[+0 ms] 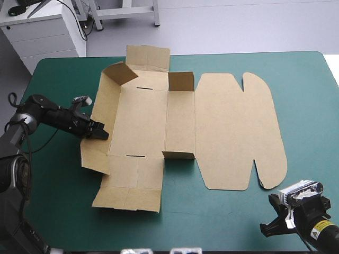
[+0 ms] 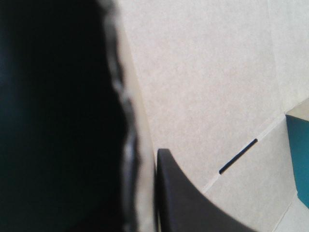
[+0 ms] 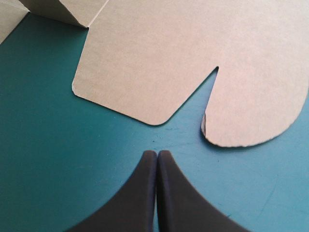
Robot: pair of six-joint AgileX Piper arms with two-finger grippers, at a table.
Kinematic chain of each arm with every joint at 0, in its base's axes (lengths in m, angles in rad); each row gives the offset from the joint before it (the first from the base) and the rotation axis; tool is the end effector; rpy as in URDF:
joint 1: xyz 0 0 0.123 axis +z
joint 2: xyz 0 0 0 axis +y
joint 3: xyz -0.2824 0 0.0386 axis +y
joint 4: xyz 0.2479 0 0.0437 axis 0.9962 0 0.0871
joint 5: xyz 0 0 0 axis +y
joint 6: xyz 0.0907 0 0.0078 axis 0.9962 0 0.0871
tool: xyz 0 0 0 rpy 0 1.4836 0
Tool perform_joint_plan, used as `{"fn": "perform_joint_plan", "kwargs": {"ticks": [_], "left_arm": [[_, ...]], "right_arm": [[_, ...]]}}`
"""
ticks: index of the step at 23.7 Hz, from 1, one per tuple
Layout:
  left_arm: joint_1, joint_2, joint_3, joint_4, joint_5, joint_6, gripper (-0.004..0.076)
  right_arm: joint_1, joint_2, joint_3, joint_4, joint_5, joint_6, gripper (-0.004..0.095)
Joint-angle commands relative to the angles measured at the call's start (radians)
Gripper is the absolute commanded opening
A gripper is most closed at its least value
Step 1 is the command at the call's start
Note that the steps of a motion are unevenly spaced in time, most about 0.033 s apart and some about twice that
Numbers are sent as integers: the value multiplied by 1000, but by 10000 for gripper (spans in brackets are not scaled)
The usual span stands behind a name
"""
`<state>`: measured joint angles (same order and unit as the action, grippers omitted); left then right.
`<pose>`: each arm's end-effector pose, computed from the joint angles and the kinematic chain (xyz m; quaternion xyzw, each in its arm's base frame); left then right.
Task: Fold the box
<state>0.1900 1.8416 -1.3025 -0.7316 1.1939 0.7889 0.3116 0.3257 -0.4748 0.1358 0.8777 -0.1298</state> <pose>0.3548 0.0106 0.2237 0.1377 0.9341 -0.3054 0.1230 0.0506 0.0263 0.2760 -0.1803 0.8736 0.1064 0.4393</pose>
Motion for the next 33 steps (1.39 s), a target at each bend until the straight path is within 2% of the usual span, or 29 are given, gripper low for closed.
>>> {"fn": "perform_joint_plan", "kwargs": {"ticks": [1, 4, 7, 11, 20, 29, 33], "left_arm": [[-149, -122, -188, 155, 99, -87, -8], [-293, -136, -338, 339, 94, -162, -8], [-468, -134, -504, 550, 38, -206, -8], [-659, -134, -590, 821, -33, -208, -8], [-845, -134, -590, 1218, -131, -281, -8], [-927, -132, -588, 1312, -188, -279, -8], [-964, -156, -506, 1395, -275, -273, -8]], "right_arm": [[1, 9, -25, 2, -66, -4, -19], [1, 9, -25, 2, -66, -4, -19], [1, 9, -25, 2, -66, -4, -19], [1, 9, -25, 2, -66, -4, -19], [1, 9, -25, 2, -66, -4, -19], [1, 9, -25, 2, -66, -4, -19], [1, 9, -25, 4, -66, -4, -19]]}}
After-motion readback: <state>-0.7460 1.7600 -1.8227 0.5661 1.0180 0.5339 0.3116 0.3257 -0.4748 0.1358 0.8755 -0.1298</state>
